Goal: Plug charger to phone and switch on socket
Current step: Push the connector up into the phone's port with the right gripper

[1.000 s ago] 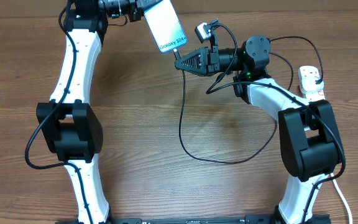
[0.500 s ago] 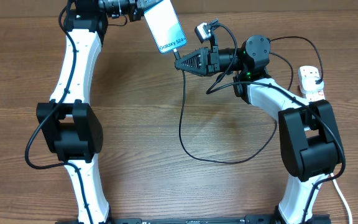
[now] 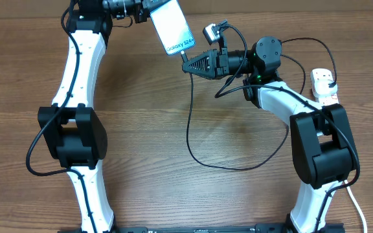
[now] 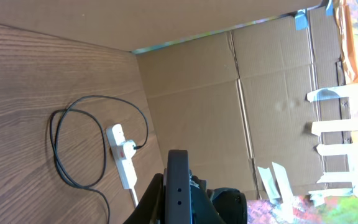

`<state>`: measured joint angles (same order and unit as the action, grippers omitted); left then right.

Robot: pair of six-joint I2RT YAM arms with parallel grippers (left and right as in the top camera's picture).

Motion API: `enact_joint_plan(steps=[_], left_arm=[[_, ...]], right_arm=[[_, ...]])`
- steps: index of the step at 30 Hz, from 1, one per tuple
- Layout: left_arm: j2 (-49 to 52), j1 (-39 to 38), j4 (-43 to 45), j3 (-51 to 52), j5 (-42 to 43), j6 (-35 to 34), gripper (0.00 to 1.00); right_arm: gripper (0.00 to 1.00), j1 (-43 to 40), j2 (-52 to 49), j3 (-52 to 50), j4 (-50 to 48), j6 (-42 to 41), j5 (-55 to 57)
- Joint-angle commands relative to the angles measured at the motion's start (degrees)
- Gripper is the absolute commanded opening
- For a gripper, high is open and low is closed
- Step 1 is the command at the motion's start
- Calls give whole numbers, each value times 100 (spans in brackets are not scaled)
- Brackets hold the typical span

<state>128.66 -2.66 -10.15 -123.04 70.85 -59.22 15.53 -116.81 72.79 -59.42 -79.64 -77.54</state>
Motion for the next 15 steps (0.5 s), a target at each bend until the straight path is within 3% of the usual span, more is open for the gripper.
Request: enact_joint_plan(steps=[1, 15], left_arm=[[7, -63, -35, -120, 120, -116, 4], [7, -79, -33, -120, 221, -9, 4]], right_arm=[[4, 20, 0, 35, -48, 33, 103], [4, 20, 0, 35, -50, -160, 297]])
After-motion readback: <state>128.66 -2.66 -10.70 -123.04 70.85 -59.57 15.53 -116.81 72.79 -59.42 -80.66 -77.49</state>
